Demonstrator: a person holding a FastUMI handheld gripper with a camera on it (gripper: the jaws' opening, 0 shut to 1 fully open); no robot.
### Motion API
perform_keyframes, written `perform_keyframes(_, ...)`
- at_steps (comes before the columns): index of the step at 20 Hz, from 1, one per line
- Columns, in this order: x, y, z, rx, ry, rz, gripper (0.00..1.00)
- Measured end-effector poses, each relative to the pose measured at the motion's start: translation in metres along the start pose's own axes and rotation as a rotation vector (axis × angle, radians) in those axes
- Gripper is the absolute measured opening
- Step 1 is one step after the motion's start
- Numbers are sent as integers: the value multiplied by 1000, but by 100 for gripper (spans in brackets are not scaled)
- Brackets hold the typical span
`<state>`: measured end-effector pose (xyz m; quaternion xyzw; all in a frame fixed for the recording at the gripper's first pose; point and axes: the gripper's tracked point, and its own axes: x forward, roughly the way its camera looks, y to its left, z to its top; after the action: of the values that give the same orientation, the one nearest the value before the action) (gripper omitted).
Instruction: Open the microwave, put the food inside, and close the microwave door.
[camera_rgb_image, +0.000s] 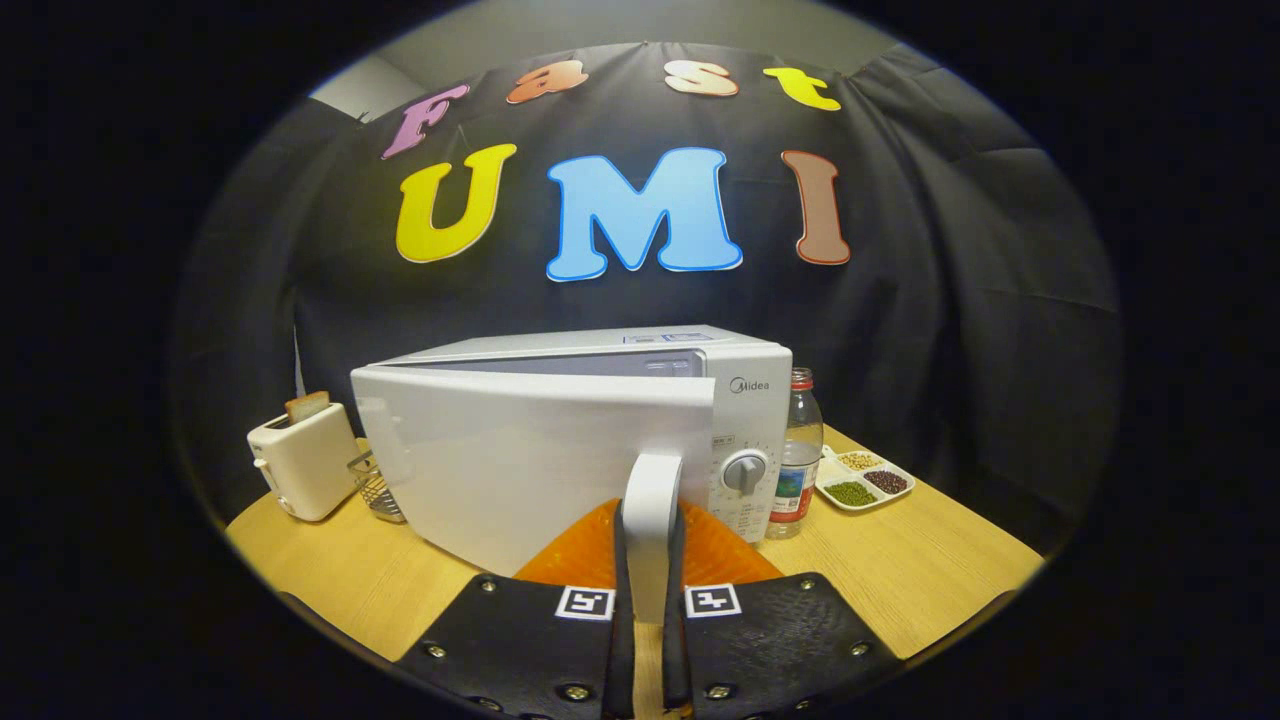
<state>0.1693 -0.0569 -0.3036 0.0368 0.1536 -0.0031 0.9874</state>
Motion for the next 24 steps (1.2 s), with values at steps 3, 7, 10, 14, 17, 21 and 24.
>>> perform_keyframes(3, -38, 27, -7, 9, -9, 42, 11)
perform_keyframes(7, -80, 67, -18, 38, 0, 98, 11)
perform_keyframes(10, -104, 97, -24, 41, -2, 98, 11)
perform_keyframes(14, -129, 141, -30, 121, -14, 67, 11)
perform_keyframes(17, -145, 186, -34, 157, -19, 92, 11)
perform_keyframes(21, -161, 235, -37, 129, -43, 83, 11)
perform_keyframes(24, -163, 259, -40, 92, -81, 43, 11)
